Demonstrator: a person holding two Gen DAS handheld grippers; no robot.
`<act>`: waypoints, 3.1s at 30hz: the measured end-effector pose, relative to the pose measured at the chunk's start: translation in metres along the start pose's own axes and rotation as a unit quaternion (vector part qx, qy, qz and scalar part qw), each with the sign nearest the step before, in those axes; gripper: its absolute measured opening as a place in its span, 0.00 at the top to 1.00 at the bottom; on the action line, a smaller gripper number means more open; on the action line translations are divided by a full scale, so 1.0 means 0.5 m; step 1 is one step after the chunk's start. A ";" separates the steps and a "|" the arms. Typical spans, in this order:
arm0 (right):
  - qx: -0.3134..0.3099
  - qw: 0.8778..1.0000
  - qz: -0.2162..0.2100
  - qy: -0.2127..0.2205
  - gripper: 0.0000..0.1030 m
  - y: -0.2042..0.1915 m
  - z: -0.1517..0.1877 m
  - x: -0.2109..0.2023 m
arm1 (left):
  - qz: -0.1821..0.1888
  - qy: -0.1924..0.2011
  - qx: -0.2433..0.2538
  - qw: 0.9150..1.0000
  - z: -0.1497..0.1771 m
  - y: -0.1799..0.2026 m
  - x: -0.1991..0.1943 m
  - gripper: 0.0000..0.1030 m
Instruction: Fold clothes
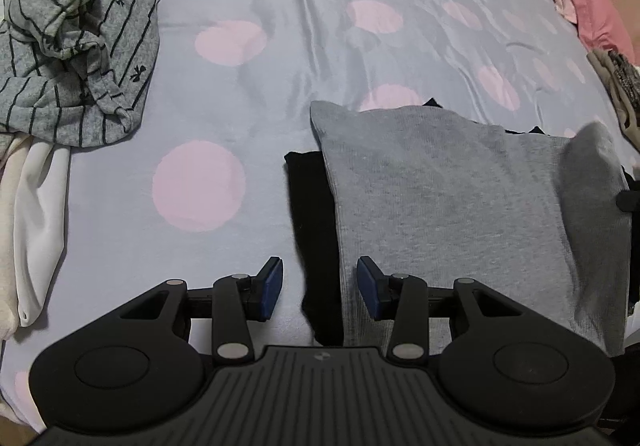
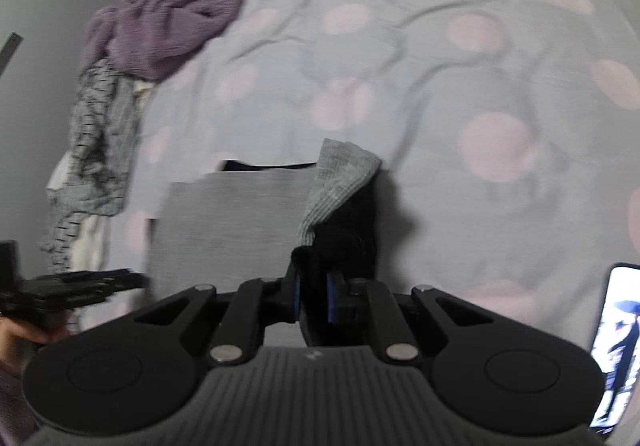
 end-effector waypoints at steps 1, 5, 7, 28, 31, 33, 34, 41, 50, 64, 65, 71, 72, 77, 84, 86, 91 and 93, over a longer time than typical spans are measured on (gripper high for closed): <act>0.000 1.000 -0.010 -0.004 0.87 -0.025 0.000 0.007 | 0.003 0.002 0.001 1.000 0.000 -0.001 -0.003 0.64; -0.012 0.999 -0.039 -0.019 0.88 -0.119 0.003 0.049 | 0.015 0.009 0.000 1.000 0.004 -0.006 -0.010 0.70; -0.017 0.998 -0.053 -0.030 0.88 -0.164 0.011 0.079 | 0.016 0.008 -0.003 1.000 0.009 -0.012 -0.012 0.70; -0.021 0.994 -0.066 -0.082 0.72 -0.349 0.079 0.335 | 0.008 0.003 -0.010 1.000 0.013 -0.045 -0.019 0.70; -0.046 0.995 -0.067 -0.053 0.62 -0.351 0.056 0.288 | 0.004 0.006 -0.010 1.000 0.009 -0.044 -0.023 0.70; -0.064 0.995 -0.065 -0.030 0.62 -0.344 0.042 0.251 | 0.002 0.009 -0.012 1.000 0.006 -0.044 -0.029 0.70; -0.073 0.995 -0.060 -0.020 0.62 -0.334 0.039 0.232 | 0.002 0.010 -0.014 1.000 0.005 -0.042 -0.034 0.70; -0.086 0.995 -0.041 -0.028 0.73 -0.233 0.133 0.145 | 0.021 0.025 -0.022 0.999 0.006 -0.020 -0.072 0.70; -0.100 0.991 -0.075 -0.052 0.75 -0.233 0.311 0.122 | 0.069 0.021 0.000 0.997 0.054 0.034 -0.121 0.70; -0.085 0.995 -0.034 -0.047 0.74 -0.144 0.331 0.094 | 0.085 -0.046 0.000 0.995 0.202 0.071 -0.078 0.70; -0.089 0.994 -0.035 -0.046 0.74 -0.146 0.332 0.094 | 0.079 -0.047 0.002 0.996 0.206 0.070 -0.075 0.70; -0.101 0.993 -0.039 -0.042 0.74 -0.151 0.335 0.095 | 0.061 -0.056 -0.024 0.996 0.215 0.040 -0.051 0.70; -0.099 0.993 -0.040 -0.043 0.74 -0.149 0.335 0.095 | 0.064 -0.056 -0.024 0.996 0.215 0.041 -0.046 0.73; -0.093 0.994 -0.036 -0.046 0.74 -0.143 0.336 0.102 | 0.062 -0.054 -0.016 0.996 0.216 0.047 -0.039 0.93; -0.076 0.996 -0.031 -0.047 0.75 -0.123 0.330 0.095 | 0.104 0.005 -0.005 0.995 0.168 0.070 -0.136 0.97; -0.071 0.996 -0.032 -0.049 0.75 -0.121 0.329 0.094 | 0.103 -0.003 -0.027 0.994 0.169 0.052 -0.141 0.97; -0.081 0.994 -0.025 -0.061 0.75 -0.118 0.338 0.107 | 0.047 -0.063 -0.042 0.996 0.210 0.002 -0.057 0.97; -0.082 0.994 -0.022 -0.066 0.75 -0.114 0.343 0.112 | 0.037 -0.067 -0.033 0.996 0.216 0.002 -0.029 0.96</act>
Point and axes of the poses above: each gripper's, at about its wrist camera, not at the fingertips, and x roughly the way its jaws point, y to its right, z to its underside, the point moved 9 cm from there along x, roughly the way its jaws point, and after that the axes turned 9 degrees about y, right-handed, at the moved point
